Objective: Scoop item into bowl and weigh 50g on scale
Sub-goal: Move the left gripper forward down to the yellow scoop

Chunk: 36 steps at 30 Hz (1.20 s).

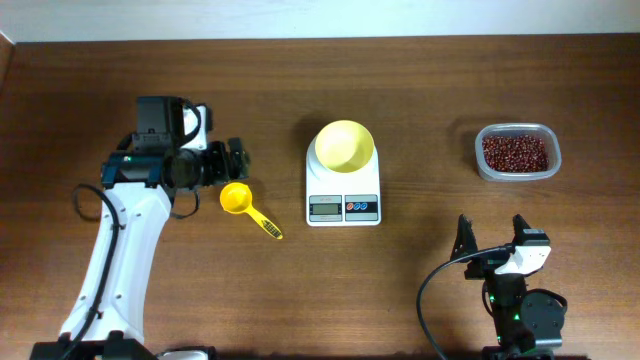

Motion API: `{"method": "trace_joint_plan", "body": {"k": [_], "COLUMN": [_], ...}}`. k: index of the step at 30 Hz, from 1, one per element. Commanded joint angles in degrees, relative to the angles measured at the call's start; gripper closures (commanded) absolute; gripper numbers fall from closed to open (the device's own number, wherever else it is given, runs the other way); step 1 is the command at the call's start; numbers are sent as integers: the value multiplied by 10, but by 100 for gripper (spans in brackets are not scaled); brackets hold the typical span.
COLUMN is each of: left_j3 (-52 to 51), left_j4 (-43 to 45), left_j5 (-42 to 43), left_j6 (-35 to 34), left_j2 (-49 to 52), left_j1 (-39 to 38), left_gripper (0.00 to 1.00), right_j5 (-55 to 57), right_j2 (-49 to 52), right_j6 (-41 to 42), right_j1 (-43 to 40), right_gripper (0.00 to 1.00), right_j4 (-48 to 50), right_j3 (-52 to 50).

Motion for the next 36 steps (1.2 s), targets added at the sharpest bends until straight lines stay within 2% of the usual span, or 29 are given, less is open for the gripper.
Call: {"method": "trace_joint_plan", "body": {"k": [1, 6, 10, 14, 21, 31, 36], "left_j3": [5, 3, 2, 2, 2, 2, -6], "left_j4": [-56, -82, -78, -92, -91, -90, -56], "left_j5": [-115, -141, -141, -141, -110, -109, -112], "left_j6": [-243, -344, -393, -393, -395, -395, -395], "left_j2": [3, 5, 20, 61, 150, 208, 223], "left_j1": [0, 0, -1, -1, -1, -1, -23], "left_gripper": [1, 1, 1, 2, 20, 29, 32], "right_j5": [7, 7, 7, 7, 7, 7, 7], "right_j2": [-5, -5, -5, -5, -5, -5, -5], "right_j6": [0, 0, 0, 0, 0, 0, 0], "right_j1": [3, 3, 3, 3, 3, 3, 3], "right_gripper": [1, 1, 1, 1, 1, 1, 1], "right_j4": [-3, -3, -3, -3, -3, -3, -3], "right_j3": [-3, -3, -3, -3, -3, -3, -3]}}
